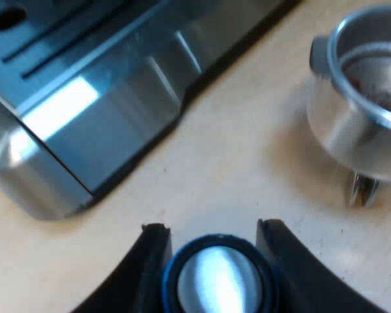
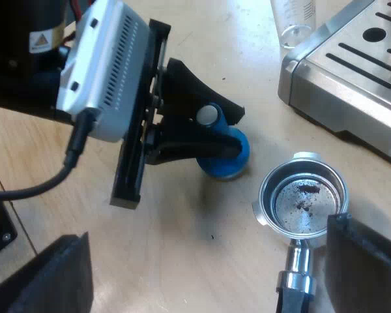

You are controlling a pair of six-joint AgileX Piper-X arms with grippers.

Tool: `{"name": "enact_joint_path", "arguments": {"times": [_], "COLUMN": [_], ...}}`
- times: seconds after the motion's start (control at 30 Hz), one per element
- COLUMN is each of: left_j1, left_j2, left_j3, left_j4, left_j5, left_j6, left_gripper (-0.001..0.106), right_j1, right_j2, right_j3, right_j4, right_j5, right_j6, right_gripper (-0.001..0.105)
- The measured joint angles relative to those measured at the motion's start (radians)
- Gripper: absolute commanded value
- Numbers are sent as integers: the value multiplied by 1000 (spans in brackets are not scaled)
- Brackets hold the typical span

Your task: Grind coffee beans and then tamp

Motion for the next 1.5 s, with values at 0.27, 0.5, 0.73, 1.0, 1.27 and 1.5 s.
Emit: {"name": "enact_joint_path", "arguments": {"times": [0.27,0.5,0.73,1.0,1.27,1.5], "left_j1": [0,0,0,0,0,0], "left_j2": [42,42,42,-36,-229,-404], "left_j3": [1,1,1,1,-20,-82], "left_j4": [-35,-35,-38,-40,75,177], "left_j5": [19,23,24,24,20,20], "left_j6": [0,0,0,0,0,-111], "left_gripper": [9,48,56,56,56,56], "right_j1": [0,0,0,0,0,0], "right_j2": [0,0,0,0,0,0], "right_j3": [0,0,0,0,0,0], "right_j4": [0,0,0,0,0,-2], "right_j5": [0,0,0,0,0,0], "right_j6": [0,0,0,0,0,4], "right_gripper": [74,74,74,74,74,74]}}
